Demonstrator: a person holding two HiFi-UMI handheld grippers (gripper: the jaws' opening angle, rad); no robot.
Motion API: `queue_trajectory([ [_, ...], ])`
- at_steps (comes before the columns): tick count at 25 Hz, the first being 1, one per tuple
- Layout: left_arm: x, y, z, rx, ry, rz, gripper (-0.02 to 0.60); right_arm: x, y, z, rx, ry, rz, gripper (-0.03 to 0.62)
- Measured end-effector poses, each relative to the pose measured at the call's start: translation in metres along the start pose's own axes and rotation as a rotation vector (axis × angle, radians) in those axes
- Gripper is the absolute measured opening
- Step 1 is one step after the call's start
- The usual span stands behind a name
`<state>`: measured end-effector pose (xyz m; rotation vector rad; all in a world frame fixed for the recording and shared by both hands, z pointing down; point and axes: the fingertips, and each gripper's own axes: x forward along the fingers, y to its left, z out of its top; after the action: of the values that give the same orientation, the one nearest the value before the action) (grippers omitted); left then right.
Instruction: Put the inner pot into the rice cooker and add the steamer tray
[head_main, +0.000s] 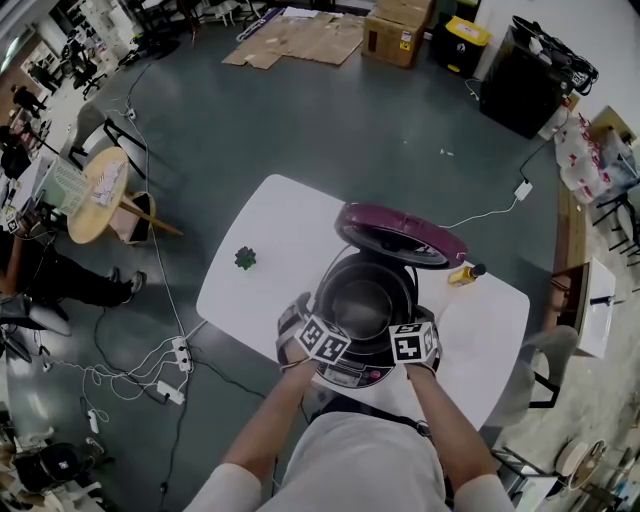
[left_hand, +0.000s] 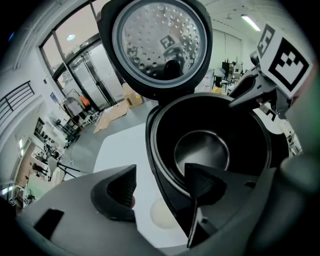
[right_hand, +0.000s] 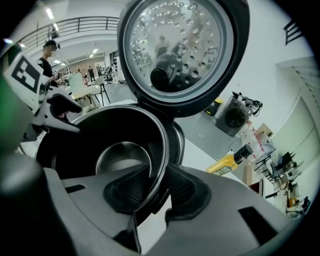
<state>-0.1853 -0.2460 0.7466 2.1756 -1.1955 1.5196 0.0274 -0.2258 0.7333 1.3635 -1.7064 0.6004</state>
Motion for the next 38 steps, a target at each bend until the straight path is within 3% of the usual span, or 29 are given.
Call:
queue_trajectory([
  [9, -0.018, -0.004, 0.009, -0.053, -0.088, -0.044, 0.325, -0.015, -0.005, 0.000, -0.008, -0.061, -0.016, 0.173],
  [22, -0.069, -0.024, 0.042, -0.105, -0.255, -0.117, 0.318, -0.064, -0.015, -0.003, 0.043, -0.193, -0.033, 0.173],
  [33, -0.104, -0.072, 0.075, -0.135, -0.355, -0.219, 0.318, -0.107, -0.041, -0.026, 0.091, -0.258, -0.075, 0.179],
  [38, -0.116, -0.106, 0.100, -0.108, -0.398, -0.261, 0.318, -0.123, -0.062, -0.045, 0.128, -0.279, -0.093, 0.183],
])
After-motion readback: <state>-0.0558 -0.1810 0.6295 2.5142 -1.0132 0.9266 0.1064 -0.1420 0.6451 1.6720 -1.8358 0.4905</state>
